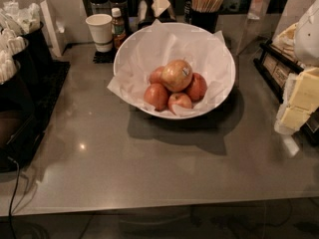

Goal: Pick apple from white bowl

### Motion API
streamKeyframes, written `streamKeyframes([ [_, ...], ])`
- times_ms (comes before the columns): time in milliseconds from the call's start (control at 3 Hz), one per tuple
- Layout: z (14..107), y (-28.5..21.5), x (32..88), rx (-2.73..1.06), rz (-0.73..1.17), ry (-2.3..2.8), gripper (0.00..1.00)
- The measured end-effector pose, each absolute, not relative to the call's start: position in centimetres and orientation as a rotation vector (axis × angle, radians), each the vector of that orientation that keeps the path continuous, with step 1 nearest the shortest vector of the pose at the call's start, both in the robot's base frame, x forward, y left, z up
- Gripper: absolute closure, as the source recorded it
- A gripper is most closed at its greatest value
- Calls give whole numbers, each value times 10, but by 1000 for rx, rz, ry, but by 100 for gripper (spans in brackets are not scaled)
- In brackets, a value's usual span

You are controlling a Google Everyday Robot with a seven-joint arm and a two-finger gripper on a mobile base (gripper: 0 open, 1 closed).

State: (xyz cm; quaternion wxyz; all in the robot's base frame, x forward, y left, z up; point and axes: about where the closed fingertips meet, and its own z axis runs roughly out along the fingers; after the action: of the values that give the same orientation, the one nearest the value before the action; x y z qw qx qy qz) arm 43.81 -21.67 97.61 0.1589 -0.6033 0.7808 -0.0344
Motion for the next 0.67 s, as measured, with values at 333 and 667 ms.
streamKeyframes([
  [333,976,-217,438,-1725,-98,2232,0],
  [667,971,-209,446,-1751,-73,2215,0],
])
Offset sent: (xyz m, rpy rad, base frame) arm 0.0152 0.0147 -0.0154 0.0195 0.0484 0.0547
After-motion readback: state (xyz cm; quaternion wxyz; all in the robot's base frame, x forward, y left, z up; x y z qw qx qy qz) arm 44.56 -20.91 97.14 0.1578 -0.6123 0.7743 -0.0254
